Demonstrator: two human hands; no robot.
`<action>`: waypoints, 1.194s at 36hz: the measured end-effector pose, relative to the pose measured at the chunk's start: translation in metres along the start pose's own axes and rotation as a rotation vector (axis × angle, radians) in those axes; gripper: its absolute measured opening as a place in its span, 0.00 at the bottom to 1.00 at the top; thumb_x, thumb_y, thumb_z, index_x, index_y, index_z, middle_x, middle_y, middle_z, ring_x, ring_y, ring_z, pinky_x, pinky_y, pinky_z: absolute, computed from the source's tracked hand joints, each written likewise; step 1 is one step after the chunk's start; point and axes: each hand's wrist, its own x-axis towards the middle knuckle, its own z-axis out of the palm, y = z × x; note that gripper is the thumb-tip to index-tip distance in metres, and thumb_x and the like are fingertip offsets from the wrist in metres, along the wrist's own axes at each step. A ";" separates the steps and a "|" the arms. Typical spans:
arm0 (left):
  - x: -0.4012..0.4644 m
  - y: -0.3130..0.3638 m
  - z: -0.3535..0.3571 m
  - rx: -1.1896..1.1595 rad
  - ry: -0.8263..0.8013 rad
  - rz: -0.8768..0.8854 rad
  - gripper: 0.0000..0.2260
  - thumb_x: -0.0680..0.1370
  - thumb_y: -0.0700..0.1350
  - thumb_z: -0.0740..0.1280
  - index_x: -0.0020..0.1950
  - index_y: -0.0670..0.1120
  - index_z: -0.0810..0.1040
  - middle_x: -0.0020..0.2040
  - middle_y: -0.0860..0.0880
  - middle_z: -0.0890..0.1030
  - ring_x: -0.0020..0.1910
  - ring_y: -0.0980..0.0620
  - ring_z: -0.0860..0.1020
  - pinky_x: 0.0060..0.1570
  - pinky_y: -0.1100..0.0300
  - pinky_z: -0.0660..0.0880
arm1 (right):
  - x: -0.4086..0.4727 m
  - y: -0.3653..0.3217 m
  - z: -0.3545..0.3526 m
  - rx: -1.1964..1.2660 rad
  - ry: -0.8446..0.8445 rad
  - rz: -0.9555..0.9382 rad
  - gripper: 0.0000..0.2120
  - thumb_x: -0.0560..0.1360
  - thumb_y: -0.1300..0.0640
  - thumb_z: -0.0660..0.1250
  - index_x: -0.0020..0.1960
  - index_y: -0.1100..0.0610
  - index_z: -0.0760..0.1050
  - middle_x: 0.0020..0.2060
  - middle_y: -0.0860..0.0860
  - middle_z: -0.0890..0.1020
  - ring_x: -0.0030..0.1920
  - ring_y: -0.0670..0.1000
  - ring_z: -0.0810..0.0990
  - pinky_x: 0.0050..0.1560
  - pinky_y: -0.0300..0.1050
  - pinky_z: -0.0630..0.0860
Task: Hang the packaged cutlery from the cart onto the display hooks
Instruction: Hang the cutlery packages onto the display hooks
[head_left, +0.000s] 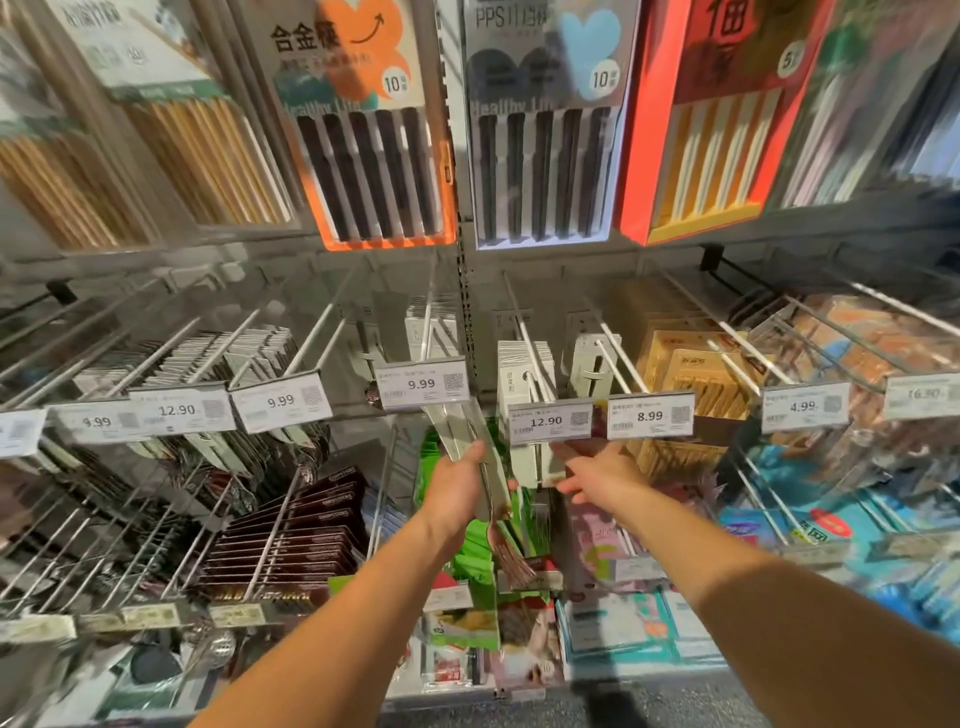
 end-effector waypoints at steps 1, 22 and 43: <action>0.000 -0.001 -0.002 -0.004 0.007 -0.003 0.16 0.84 0.49 0.59 0.61 0.37 0.76 0.49 0.33 0.84 0.48 0.33 0.83 0.44 0.43 0.81 | 0.004 -0.002 0.001 -0.026 0.035 -0.004 0.34 0.79 0.44 0.65 0.73 0.64 0.55 0.53 0.56 0.84 0.37 0.47 0.81 0.29 0.36 0.75; -0.011 -0.024 -0.005 0.000 0.013 -0.100 0.38 0.66 0.61 0.78 0.63 0.38 0.69 0.60 0.45 0.80 0.56 0.44 0.81 0.59 0.48 0.78 | 0.006 0.007 0.008 0.139 -0.215 0.037 0.16 0.78 0.47 0.67 0.55 0.59 0.79 0.48 0.54 0.83 0.45 0.51 0.82 0.41 0.42 0.78; -0.034 -0.022 0.000 0.056 -0.206 -0.004 0.19 0.82 0.58 0.59 0.55 0.45 0.80 0.58 0.47 0.82 0.41 0.58 0.79 0.45 0.62 0.72 | -0.041 0.035 -0.026 0.427 -0.500 0.088 0.11 0.76 0.64 0.69 0.57 0.60 0.73 0.50 0.57 0.80 0.42 0.53 0.84 0.41 0.44 0.82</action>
